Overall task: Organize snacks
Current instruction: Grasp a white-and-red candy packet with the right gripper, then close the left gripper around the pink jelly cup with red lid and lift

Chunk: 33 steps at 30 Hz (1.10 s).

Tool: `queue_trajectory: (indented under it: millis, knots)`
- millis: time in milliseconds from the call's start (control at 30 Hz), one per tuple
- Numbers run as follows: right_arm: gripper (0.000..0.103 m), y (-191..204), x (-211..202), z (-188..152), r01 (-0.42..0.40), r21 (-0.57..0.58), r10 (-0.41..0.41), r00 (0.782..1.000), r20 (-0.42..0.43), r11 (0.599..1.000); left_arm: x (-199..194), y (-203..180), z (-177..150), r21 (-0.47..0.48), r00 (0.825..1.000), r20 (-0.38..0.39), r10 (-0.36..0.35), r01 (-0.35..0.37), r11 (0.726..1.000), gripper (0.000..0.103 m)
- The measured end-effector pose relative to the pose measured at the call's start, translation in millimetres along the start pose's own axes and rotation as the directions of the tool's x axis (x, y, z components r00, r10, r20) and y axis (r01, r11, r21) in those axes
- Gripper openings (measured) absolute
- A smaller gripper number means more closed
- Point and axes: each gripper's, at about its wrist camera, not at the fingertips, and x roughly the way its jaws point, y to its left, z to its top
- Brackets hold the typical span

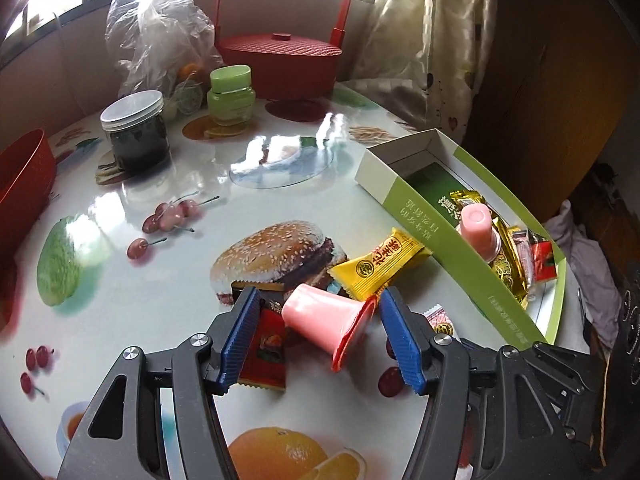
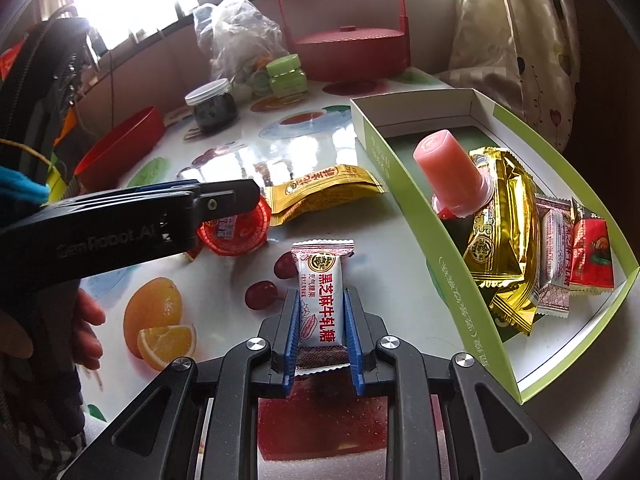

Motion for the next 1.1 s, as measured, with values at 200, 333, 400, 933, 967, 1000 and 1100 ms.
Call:
queue_trajectory:
  millis: [200, 333, 400, 933, 967, 1000, 1100]
  knots:
    - [0.02, -1.3, -0.7, -0.5, -0.003, 0.004, 0.003, 1.0, 0.001, 1.0, -1.8, -8.7, -2.5, 0.06, 1.0, -0.014, 0.014, -0.013, 0.998, 0.062]
    - [0.02, -2.7, -0.7, 0.1, -0.007, 0.01, 0.007, 1.0, 0.002, 1.0, -6.5, -10.4, -9.1, 0.053, 0.999, -0.022, -0.027, 0.028, 0.998, 0.062]
    - [0.02, -2.9, -0.6, 0.3, -0.008, 0.013, 0.008, 1.0, 0.003, 1.0, -9.2, -13.7, -10.5, 0.056, 0.999, -0.014, -0.031, 0.032, 0.998, 0.062]
    - [0.02, -9.6, -2.9, -1.4, -0.013, 0.04, 0.013, 1.0, 0.008, 0.999, 9.5, -25.2, -5.1, 0.188, 0.999, -0.044, 0.006, 0.002, 0.982, 0.062]
    - [0.02, -10.4, -3.3, -1.6, -0.014, 0.042, 0.013, 1.0, 0.008, 0.999, 11.2, -25.3, -5.4, 0.185, 0.999, -0.048, -0.002, 0.011, 0.983, 0.062]
    - [0.02, -10.5, -3.3, -1.5, -0.014, 0.044, 0.014, 1.0, 0.009, 0.999, 12.1, -23.9, -5.0, 0.18, 0.999, -0.049, -0.01, 0.019, 0.984, 0.062]
    - [0.02, -11.4, -3.6, -2.1, -0.014, 0.043, 0.013, 1.0, 0.009, 0.999, 11.8, -22.3, -3.9, 0.165, 0.999, -0.04, -0.022, 0.028, 0.986, 0.062]
